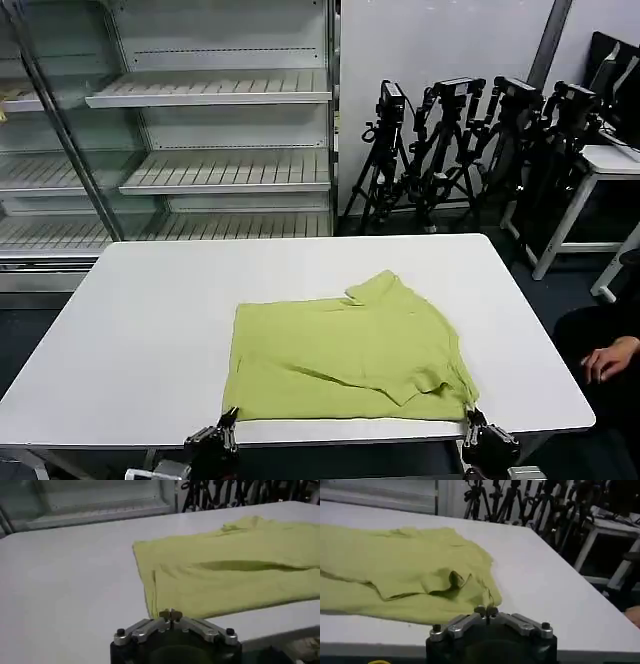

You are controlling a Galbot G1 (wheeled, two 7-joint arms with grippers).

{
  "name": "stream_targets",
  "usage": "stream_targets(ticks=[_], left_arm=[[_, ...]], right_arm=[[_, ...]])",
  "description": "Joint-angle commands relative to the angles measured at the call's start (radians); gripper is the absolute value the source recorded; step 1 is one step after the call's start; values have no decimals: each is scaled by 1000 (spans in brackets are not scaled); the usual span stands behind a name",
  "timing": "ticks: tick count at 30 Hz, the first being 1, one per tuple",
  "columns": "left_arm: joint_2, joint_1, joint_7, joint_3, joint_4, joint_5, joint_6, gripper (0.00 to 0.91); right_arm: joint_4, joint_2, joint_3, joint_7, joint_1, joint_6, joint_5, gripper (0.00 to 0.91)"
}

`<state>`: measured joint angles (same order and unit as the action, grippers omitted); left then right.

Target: Fold and organize the clothes.

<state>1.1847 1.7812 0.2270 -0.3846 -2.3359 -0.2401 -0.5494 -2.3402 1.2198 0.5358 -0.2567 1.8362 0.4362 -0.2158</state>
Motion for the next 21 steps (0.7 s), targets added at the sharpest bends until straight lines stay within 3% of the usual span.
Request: stream_targets(ticks=[1,7,13,18,21], left_arm=[[8,90,0,-26,-113,25,8,907],[-9,44,5,-105,-197,-75,44,907],[-56,-141,66,-148,-136,-263,61,907],[-113,-298,153,-107,-13,-453,-12,907],[-140,-357,166,-70,40,-457,-27,907]], right_arm=[[-30,-1,-3,-2,13,-4,29,907],[-101,-26,42,-3,-33,-7,25,907],[-93,-69,52,-8,-154,22,-46,907],[19,-69,-62,-56,-377,84,-184,907],[84,-76,-122,-93,-510,127,-255,907]])
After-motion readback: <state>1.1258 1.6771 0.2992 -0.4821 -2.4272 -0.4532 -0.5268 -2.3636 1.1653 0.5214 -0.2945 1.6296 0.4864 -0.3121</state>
